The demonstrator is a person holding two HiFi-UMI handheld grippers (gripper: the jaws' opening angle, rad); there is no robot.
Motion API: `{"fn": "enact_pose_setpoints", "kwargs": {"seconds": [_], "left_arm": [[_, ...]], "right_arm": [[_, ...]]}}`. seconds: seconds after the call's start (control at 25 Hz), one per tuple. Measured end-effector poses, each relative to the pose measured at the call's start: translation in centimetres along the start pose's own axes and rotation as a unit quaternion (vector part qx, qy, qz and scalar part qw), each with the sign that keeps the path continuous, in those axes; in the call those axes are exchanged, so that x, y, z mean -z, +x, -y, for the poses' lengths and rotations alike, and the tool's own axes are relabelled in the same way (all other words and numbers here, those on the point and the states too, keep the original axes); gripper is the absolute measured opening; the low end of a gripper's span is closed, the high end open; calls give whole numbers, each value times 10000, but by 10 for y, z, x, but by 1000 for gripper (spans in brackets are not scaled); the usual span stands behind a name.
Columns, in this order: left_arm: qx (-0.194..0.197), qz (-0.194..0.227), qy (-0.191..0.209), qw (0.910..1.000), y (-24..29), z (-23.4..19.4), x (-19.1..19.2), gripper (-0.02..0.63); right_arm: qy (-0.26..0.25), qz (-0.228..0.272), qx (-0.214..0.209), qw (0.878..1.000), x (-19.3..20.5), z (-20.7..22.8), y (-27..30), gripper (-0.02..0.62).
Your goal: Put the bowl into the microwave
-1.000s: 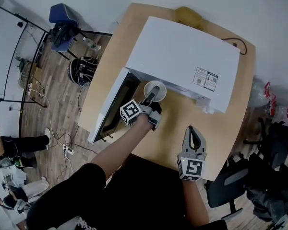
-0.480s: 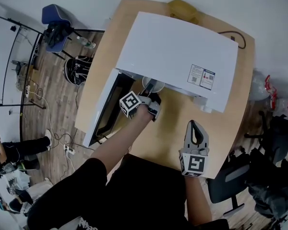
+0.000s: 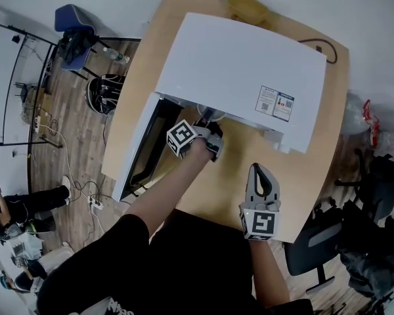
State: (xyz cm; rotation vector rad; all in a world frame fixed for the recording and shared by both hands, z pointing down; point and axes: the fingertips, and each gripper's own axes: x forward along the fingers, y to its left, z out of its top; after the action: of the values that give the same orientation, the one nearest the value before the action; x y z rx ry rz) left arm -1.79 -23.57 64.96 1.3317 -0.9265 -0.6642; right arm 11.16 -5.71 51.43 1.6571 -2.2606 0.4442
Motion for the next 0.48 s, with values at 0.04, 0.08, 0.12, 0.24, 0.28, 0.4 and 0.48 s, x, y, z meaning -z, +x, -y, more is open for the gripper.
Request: {"fn": "enact_pose_setpoints", "kwargs": {"seconds": [0.04, 0.08, 0.12, 0.24, 0.28, 0.4, 0.48], "left_arm": [[-34, -32, 100, 9999, 0, 1, 1, 229], [-75, -68, 199, 9997, 0, 2, 2, 229], [-118, -103, 289, 9995, 1, 3, 2, 229], [-264, -177, 538, 9980, 2, 4, 4, 230], [-325, -192, 645, 9972, 3, 4, 4, 230], [-470, -188, 838, 9952, 5, 6, 4, 249], [-505, -143, 694, 9962, 5, 5, 2, 250]], "right_arm": [[21, -5, -23, 10000, 0, -2, 1, 60], [56, -14, -34, 10000, 0, -2, 3, 60], [107, -18, -33, 9999, 0, -2, 5, 60], [273, 43, -13, 9996, -4, 1, 12, 60], [297, 75, -15, 9995, -6, 1, 15, 60], [303, 148, -49, 9994, -12, 2, 19, 60], [320, 174, -82, 9993, -15, 2, 21, 60]]}}
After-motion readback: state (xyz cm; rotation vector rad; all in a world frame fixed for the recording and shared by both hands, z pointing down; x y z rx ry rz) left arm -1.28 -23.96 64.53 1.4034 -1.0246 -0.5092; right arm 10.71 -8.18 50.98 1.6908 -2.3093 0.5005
